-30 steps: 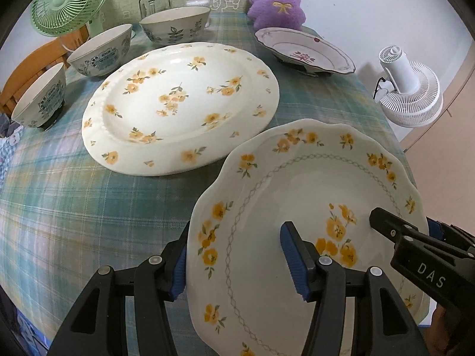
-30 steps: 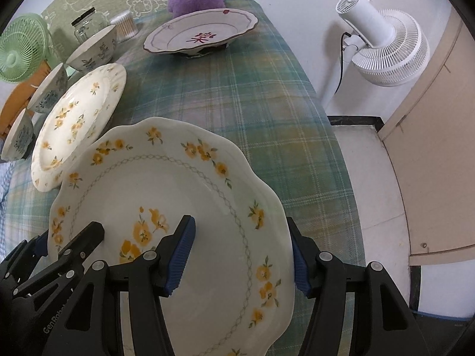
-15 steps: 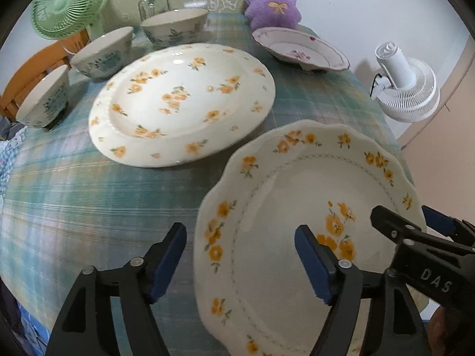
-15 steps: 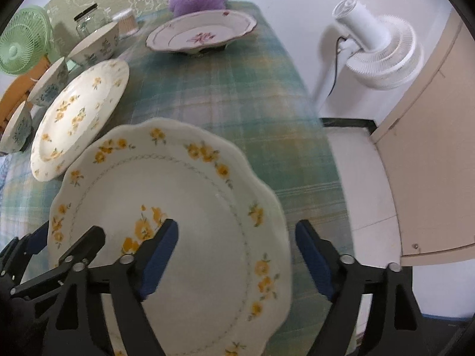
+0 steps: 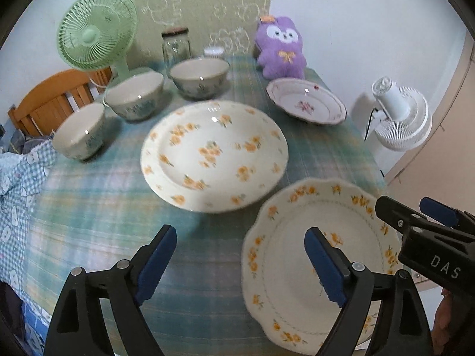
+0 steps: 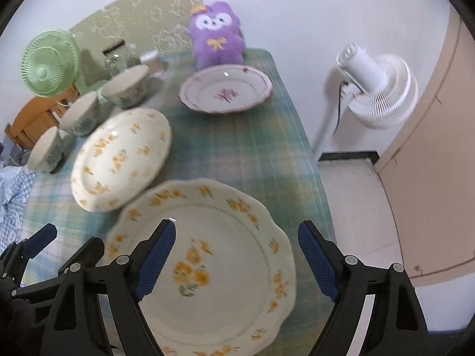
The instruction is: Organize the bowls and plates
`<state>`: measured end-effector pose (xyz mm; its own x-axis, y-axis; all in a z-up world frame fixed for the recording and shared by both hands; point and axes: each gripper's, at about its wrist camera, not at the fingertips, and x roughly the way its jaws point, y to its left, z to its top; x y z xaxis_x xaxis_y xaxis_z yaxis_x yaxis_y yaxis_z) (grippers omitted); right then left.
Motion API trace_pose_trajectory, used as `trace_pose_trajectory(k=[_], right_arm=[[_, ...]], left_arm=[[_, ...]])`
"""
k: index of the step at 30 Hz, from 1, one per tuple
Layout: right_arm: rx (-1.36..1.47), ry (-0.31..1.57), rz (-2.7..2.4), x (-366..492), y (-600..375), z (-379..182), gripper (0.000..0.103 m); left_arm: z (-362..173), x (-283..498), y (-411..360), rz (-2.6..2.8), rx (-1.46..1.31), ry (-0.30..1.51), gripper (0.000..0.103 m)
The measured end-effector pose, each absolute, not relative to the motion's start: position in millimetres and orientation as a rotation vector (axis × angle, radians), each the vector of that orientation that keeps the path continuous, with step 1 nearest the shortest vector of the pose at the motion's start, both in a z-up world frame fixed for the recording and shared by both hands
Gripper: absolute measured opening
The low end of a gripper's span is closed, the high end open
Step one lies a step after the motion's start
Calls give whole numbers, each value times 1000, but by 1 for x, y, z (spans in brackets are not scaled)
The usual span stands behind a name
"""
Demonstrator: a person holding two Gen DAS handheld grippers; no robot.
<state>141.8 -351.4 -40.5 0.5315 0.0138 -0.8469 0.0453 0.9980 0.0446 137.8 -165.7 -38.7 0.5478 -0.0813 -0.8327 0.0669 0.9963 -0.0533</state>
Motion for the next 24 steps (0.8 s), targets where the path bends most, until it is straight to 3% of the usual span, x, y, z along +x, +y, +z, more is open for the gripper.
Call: trace_pose_trajectory(k=[13,24], right_arm=[[85,980,62,165,-262,-13,87],[85,981,45,209,-207,-17,87]], left_arm=[[-14,171,-101,-131,17,948,88],[-21,218,-60,-129,17,949,79]])
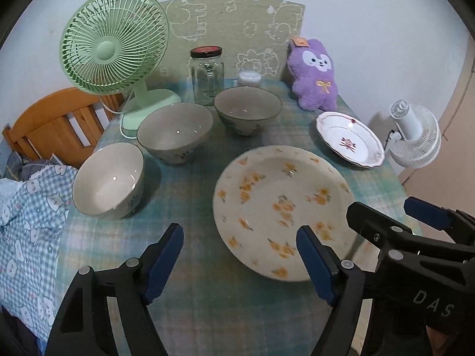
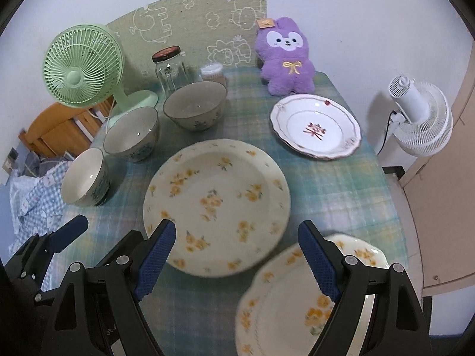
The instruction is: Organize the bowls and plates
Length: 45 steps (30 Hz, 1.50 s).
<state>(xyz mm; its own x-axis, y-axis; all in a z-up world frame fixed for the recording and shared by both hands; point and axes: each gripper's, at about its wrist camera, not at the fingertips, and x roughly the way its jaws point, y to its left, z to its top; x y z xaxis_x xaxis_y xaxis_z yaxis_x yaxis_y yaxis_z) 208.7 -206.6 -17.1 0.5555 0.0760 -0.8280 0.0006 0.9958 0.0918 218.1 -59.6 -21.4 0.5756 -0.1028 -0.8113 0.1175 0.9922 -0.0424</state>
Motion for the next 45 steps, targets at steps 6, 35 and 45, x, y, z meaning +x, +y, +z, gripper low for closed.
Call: trace_pose_trajectory(k=[6,35,45], right_arm=[[62,963,27,238,-194,-25,87],[54,1166,-65,331,-226,-130,76],[72,1194,-60,334,-229,-134,74]], left_arm=[[-31,247,-56,-121,54,929,79],[-116,319,-64,-114,16,1113,52],[-117,325,-68,-112,21,1129,54]])
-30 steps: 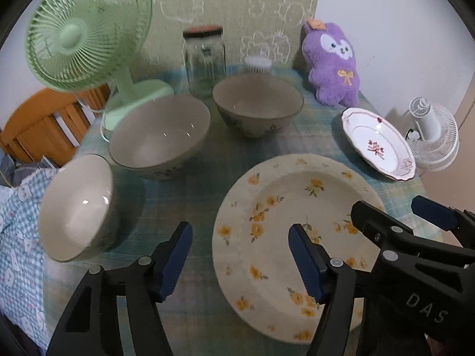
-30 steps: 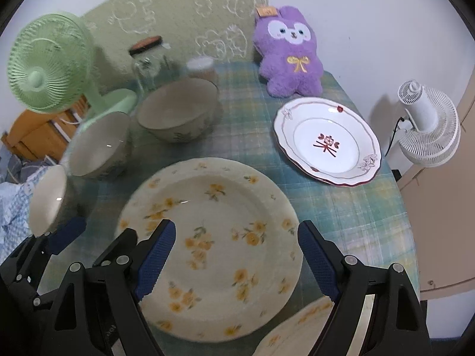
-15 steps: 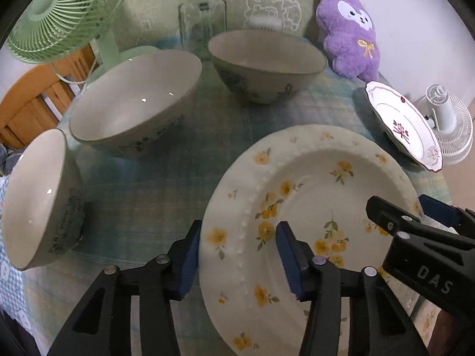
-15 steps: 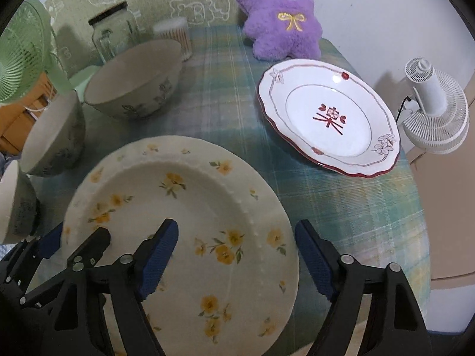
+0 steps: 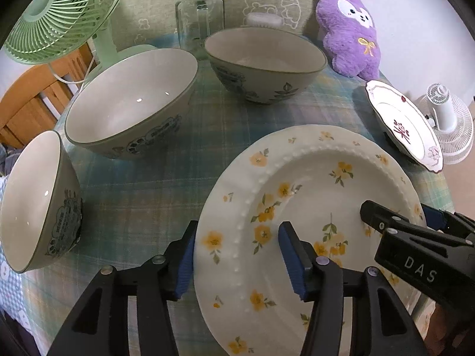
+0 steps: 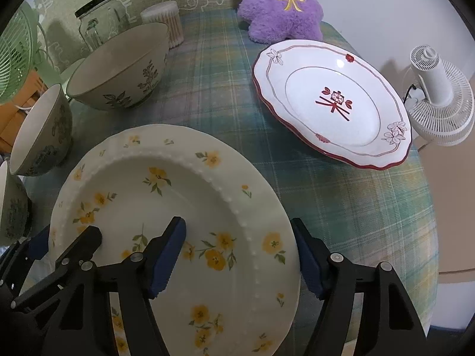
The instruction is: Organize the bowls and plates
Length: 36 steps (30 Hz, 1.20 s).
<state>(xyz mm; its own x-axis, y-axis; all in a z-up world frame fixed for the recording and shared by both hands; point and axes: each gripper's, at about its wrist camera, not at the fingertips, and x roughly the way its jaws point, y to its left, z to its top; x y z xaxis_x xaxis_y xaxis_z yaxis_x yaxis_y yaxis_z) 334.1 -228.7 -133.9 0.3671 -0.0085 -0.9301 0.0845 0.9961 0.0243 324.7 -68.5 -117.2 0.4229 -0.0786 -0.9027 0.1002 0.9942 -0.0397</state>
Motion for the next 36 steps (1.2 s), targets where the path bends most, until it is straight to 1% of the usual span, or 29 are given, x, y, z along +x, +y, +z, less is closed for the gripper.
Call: trace_pose_trajectory(k=[6,10,16,36], right_arm=[[75,1211,-54,334,-228,-131,73],[107,1227,-60,328,-229,-131,73],[90,1222,-58,319,-225,-123,71],[86,1148,-103,273,-236,-69,71]], left_arm=[[-114,325,-66,-91,0,1156,55],[-110,319,-68,-89,39,1142,55],[-102,309,-65,-79,34,1140,55],[-54,268,-82,-103,31,1065,55]])
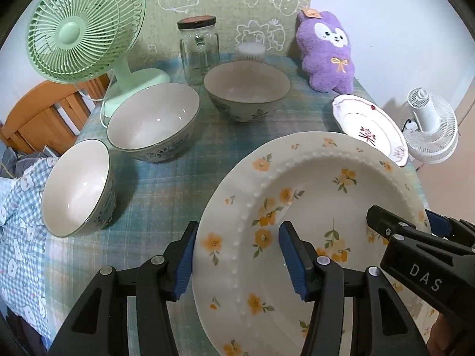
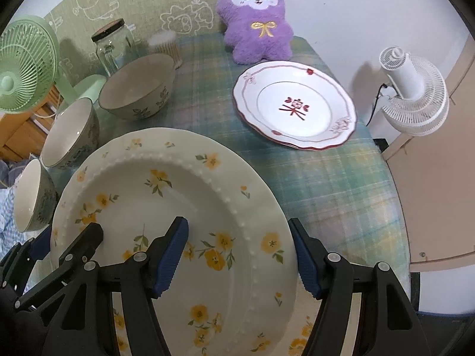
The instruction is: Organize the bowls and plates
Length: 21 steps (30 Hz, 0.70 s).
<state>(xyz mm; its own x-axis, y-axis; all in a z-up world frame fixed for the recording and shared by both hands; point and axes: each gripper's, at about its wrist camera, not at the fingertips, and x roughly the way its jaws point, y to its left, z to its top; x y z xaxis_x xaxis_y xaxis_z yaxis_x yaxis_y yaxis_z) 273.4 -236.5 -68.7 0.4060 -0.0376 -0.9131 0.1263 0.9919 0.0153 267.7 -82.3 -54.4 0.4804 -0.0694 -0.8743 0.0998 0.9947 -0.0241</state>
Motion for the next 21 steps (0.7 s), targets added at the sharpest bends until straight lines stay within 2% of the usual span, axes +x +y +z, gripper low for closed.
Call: trace_pose_trajectory(k=[21], right_arm=[[102,1154,-151,202,-299,-61,71]], left_arm=[[-57,203,-146,-143,43,1079,55]])
